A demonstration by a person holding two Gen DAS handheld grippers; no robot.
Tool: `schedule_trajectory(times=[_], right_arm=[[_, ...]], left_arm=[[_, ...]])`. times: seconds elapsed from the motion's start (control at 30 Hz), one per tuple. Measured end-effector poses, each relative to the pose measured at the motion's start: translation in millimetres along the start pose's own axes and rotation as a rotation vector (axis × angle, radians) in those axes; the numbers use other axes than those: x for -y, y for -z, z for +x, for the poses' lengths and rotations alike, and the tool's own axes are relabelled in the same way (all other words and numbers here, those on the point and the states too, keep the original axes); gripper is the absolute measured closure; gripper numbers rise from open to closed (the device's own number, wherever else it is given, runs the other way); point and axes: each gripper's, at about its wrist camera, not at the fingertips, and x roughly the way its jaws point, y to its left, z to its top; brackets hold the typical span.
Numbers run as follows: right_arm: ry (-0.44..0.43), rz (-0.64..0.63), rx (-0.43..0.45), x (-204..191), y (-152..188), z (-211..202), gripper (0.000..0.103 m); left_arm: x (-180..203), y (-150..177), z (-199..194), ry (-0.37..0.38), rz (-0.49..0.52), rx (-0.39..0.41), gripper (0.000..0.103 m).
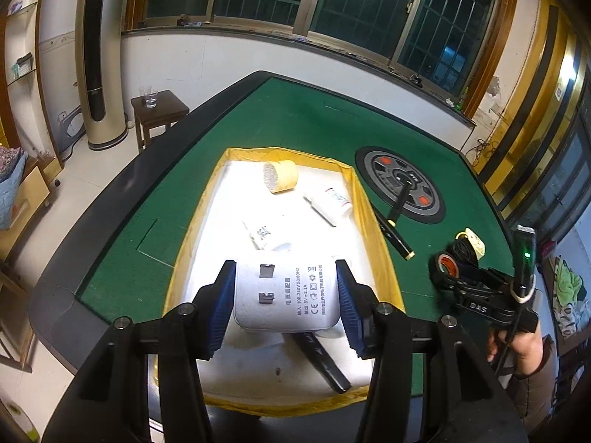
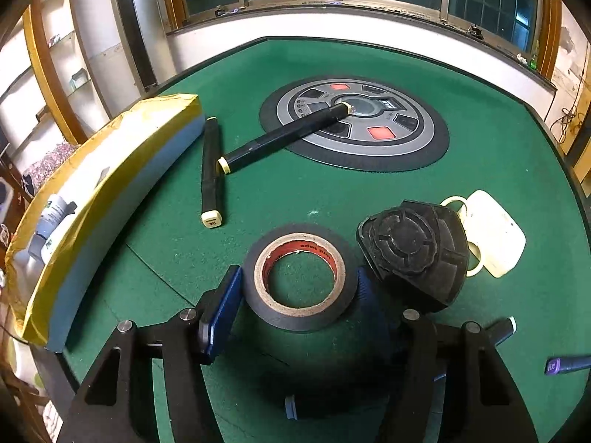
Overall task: Organize rigid objects
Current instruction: 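Carry the plug charger over the tray with the left tool while the right tool carries the tape roll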
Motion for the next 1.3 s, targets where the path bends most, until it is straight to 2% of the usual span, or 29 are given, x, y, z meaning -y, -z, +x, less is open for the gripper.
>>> schedule_trajectory(times=[0.23, 0.53, 0.83, 1.1, 1.3], right_arm=[[-0.061, 0.009, 0.05, -5, -1, -24, 0.047], [-0.132, -0.047, 0.087, -31, -4, -42, 0.046], [-0.161, -0.081, 0.101, -50, -3, -48, 0.046], [-0.163, -0.084, 0.112, -53, -2, -52, 0.046], [-0.156, -0.085, 0.124, -53, -2, -58, 0.046]], left_arm=[[-16, -6, 12, -0.045, -0.017, -0.032, 0.053], [-19, 29, 12, -0.087, 0.04, -0.145, 0.053], [-20, 40, 38, -0.089, 0.086, -0.273, 0.053], [-1, 17, 68, -0.039, 0.09, -0.277, 0.053], [7, -6, 96, -0.051, 0.083, -0.294, 0.053]])
